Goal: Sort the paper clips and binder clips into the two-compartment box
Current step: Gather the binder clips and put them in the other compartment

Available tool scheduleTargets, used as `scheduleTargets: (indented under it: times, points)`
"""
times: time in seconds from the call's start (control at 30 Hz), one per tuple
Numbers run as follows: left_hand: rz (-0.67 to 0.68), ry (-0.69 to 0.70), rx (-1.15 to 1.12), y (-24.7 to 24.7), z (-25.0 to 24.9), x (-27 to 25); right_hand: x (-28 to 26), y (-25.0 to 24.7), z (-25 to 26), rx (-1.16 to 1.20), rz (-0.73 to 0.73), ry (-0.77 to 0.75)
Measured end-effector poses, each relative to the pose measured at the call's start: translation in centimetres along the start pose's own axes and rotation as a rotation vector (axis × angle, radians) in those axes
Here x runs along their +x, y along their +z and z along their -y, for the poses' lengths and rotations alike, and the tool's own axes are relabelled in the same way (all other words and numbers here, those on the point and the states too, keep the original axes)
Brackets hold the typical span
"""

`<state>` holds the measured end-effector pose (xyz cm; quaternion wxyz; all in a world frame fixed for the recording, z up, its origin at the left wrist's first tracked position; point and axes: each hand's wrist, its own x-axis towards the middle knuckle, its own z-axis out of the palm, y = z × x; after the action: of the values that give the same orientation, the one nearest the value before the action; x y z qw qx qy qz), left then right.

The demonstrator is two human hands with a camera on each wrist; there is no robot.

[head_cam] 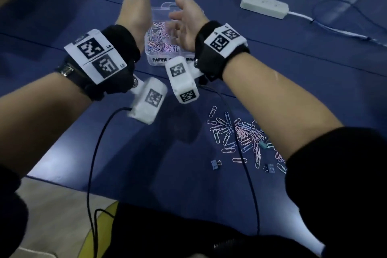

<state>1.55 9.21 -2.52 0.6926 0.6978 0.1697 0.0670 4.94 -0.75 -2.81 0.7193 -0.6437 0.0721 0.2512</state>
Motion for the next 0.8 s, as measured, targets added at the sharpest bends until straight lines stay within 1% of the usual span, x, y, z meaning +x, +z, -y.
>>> scheduleTargets:
  times: [0.07,0.17,0.23,0.27,0.3,0.33,0.4,0.43,0.47,0.5,0.53,0.6,0.7,0.8]
  points:
    - [0.010,0.033,0.074,0.1,0.3,-0.3,0.2,-0.8,-0.7,-0.049,0.069,0.005]
    - [0.056,0.105,0.150,0.7,0.4,-1.7,-1.0,-3.4,-0.9,0.017,0.196,0.013]
    - [0.145,0.140,0.215,1.2,0.6,-2.8,-2.8,-5.8,-0.6,0.095,0.238,-0.012]
    - [0.219,0.164,0.282,1.5,1.0,-3.5,-4.0,-7.0,-0.7,0.057,0.231,-0.025]
    - [0.311,0.191,0.387,1.9,1.4,-4.2,-5.3,-8.2,-0.8,-0.078,0.204,-0.046]
    - [0.428,0.221,0.521,2.5,1.8,-5.0,-6.8,-9.4,-1.1,-0.300,0.177,-0.076]
    - [0.740,0.233,0.850,3.7,2.7,-6.6,-9.8,-11.4,-2.2,-0.876,0.186,-0.106]
    - [0.877,0.226,1.023,4.3,3.1,-7.4,-11.3,-12.2,-2.9,-1.152,0.212,-0.060]
    - [0.981,0.225,1.175,4.9,3.5,-8.0,-12.6,-12.8,-3.7,-1.388,0.232,0.014]
    - [1.033,0.215,1.274,5.4,3.8,-8.8,-13.9,-13.3,-4.5,-1.549,0.236,0.090]
    - [1.044,0.207,1.329,5.9,4.0,-9.5,-14.9,-13.6,-5.4,-1.617,0.236,0.150]
    - [1.031,0.204,1.386,6.7,4.5,-10.8,-16.2,-13.8,-6.7,-1.607,0.233,0.186]
    - [1.014,0.238,1.384,7.9,5.3,-12.9,-16.6,-13.8,-8.1,-1.617,0.190,0.124]
    - [0.962,0.295,1.353,9.0,5.9,-14.5,-16.4,-13.5,-8.7,-1.614,0.126,0.048]
